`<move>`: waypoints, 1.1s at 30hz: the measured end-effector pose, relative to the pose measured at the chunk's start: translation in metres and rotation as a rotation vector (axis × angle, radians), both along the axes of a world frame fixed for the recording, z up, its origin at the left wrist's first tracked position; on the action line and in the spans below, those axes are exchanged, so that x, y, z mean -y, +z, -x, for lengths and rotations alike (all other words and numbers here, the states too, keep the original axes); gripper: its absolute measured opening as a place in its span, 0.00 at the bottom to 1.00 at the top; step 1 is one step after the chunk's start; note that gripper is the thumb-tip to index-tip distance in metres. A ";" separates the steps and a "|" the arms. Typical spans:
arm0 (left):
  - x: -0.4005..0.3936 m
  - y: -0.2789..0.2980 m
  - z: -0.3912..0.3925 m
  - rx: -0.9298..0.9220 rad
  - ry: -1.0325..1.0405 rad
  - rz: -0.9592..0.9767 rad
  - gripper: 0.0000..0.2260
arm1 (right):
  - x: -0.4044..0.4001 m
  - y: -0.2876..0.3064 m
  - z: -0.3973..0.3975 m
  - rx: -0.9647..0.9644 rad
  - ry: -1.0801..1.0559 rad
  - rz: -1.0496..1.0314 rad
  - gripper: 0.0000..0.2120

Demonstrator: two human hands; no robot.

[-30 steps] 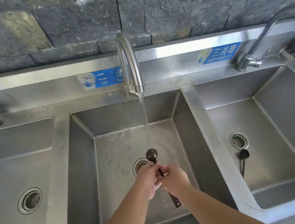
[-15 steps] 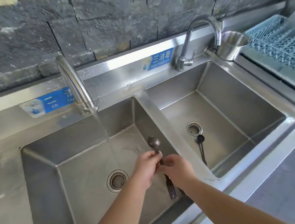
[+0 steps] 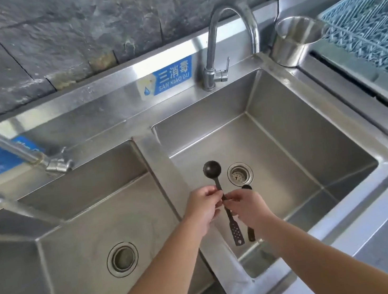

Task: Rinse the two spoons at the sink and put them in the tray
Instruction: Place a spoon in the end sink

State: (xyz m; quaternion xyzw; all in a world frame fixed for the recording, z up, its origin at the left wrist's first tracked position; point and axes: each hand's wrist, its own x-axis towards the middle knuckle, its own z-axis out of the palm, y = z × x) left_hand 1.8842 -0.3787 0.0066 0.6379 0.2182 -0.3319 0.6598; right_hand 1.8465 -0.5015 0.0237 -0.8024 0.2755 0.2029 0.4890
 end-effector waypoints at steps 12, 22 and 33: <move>0.101 -0.097 -0.039 -0.116 -0.059 -0.366 0.06 | 0.091 -0.106 -0.062 -0.329 0.150 0.007 0.10; 0.131 -0.210 -0.047 -0.218 -0.094 -0.615 0.08 | 0.108 -0.220 -0.083 -0.384 0.326 0.101 0.08; 0.126 -0.243 -0.045 -0.222 -0.110 -0.759 0.09 | 0.092 -0.257 -0.081 -0.373 0.377 0.257 0.13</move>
